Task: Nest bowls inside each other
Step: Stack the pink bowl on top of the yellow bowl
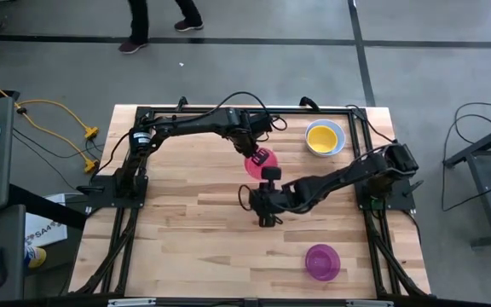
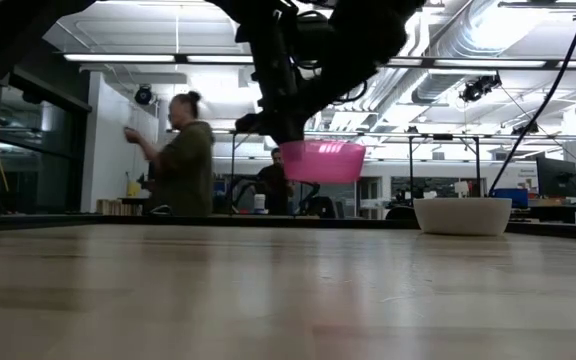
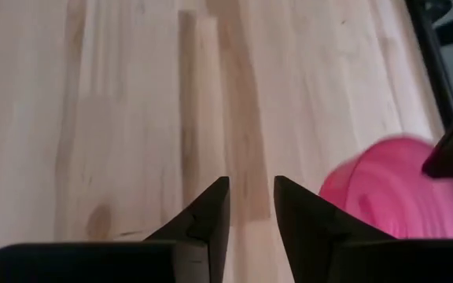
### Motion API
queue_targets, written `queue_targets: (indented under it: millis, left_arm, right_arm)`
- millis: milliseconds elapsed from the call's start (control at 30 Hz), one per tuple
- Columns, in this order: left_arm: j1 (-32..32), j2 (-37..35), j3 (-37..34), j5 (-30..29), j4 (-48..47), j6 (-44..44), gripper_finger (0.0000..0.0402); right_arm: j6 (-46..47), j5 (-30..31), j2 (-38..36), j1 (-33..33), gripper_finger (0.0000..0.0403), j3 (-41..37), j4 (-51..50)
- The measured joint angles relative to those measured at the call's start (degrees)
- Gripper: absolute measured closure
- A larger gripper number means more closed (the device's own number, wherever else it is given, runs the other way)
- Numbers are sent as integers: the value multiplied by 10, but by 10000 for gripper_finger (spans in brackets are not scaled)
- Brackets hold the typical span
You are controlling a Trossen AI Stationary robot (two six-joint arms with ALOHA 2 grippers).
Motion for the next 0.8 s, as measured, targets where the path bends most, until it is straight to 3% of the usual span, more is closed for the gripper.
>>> queue_targets:
  millis: [133,433,800]
  left_arm:
    - [-4,0,0,2,-14,53,398]
    - [-63,0,0,55,-69,290,398]
    - [-99,-1,0,45,-89,327,398]
  right_arm:
    - [9,-1,0,17,308,0,-28]
    - [-45,-5,-12,52,308,0,-45]
    - [-80,-25,-30,55,308,0,-81]
